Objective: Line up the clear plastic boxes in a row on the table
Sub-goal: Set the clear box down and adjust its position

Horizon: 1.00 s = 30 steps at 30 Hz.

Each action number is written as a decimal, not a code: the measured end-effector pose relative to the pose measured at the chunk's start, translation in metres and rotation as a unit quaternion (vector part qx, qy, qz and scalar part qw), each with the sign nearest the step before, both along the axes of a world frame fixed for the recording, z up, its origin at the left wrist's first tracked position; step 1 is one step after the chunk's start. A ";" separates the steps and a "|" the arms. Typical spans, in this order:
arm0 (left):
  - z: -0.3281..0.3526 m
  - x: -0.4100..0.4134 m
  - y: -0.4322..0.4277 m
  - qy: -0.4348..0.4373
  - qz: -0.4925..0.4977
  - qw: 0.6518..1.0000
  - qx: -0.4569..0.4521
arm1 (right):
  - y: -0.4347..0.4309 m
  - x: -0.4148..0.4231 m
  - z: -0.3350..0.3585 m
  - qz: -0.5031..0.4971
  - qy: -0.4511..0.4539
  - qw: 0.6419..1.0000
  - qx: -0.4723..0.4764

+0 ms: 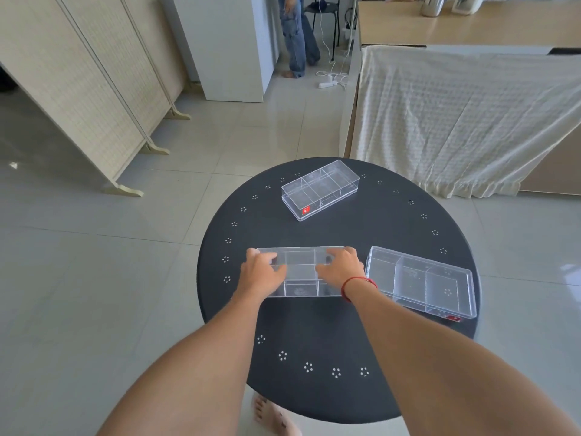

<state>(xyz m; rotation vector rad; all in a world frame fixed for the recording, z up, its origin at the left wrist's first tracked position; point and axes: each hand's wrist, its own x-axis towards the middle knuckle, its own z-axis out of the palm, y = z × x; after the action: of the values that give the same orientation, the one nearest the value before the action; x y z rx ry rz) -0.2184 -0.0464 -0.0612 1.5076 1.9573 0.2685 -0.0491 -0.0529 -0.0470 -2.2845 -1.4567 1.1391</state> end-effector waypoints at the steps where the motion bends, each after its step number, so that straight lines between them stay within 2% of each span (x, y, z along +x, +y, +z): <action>1: -0.002 0.000 -0.003 0.007 -0.009 1.000 -0.004 | -0.002 0.000 -0.002 0.014 -0.009 1.000 -0.006; 14: -0.014 0.014 -0.006 0.065 -0.039 0.997 0.001 | -0.010 -0.003 -0.021 0.083 -0.034 0.996 -0.007; 23: 0.001 0.011 -0.015 0.086 -0.042 0.995 -0.026 | -0.013 0.007 -0.005 0.148 -0.079 0.984 -0.057; 30: 0.032 0.015 0.023 0.100 -0.061 0.993 0.010 | 0.028 0.001 0.023 0.138 -0.070 0.988 -0.007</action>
<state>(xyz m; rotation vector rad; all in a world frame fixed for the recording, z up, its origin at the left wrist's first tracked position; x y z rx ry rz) -0.2036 -0.0233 -0.0288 1.7158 2.0090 0.0867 -0.0484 -0.0248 -0.0245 -2.2648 -1.8704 1.0771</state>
